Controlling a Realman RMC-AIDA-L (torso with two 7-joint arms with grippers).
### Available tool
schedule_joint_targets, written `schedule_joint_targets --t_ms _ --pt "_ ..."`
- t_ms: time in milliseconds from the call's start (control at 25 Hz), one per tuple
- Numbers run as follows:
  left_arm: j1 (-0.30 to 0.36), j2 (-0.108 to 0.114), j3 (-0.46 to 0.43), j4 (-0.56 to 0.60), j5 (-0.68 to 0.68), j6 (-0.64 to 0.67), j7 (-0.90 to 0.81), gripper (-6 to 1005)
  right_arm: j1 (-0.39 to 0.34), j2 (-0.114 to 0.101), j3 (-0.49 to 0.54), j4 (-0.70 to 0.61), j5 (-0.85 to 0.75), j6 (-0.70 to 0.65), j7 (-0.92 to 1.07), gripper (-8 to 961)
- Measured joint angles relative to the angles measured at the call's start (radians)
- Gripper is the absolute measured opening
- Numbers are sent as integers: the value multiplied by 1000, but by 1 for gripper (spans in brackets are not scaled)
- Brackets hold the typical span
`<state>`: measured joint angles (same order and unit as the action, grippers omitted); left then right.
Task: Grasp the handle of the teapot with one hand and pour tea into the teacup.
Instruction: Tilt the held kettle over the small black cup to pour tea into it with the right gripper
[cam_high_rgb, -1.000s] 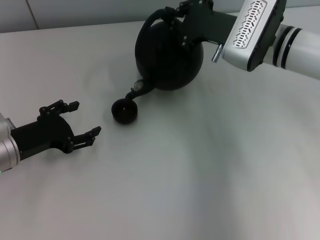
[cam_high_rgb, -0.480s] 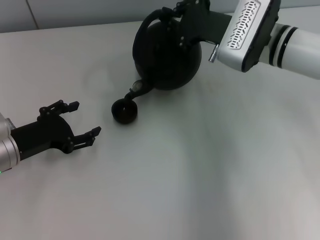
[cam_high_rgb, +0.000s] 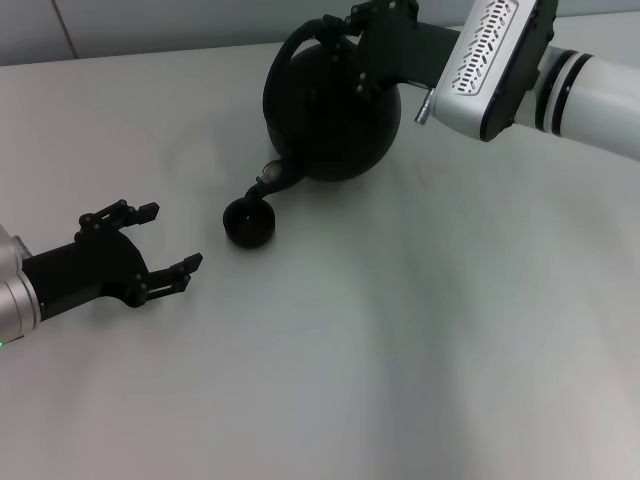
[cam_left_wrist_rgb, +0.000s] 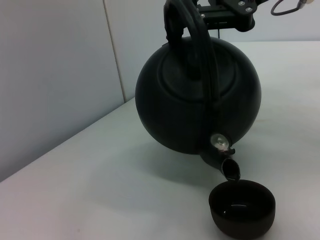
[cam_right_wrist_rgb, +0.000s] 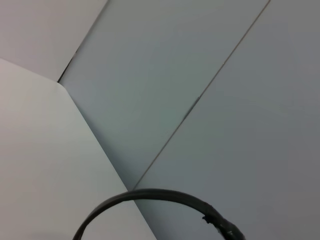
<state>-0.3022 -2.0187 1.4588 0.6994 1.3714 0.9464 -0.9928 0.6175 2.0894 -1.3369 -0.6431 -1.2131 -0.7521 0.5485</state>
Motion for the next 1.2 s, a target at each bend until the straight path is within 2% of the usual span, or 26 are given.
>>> schedule_joint_targets --t_ms 800,1200 --pt "-2 2 0 -8 0 0 4 843 0 0 -14 -14 -6 5 1 72" --pt "-5 -1 -9 -8 0 0 6 841 5 -4 48 51 3 1 105 72"
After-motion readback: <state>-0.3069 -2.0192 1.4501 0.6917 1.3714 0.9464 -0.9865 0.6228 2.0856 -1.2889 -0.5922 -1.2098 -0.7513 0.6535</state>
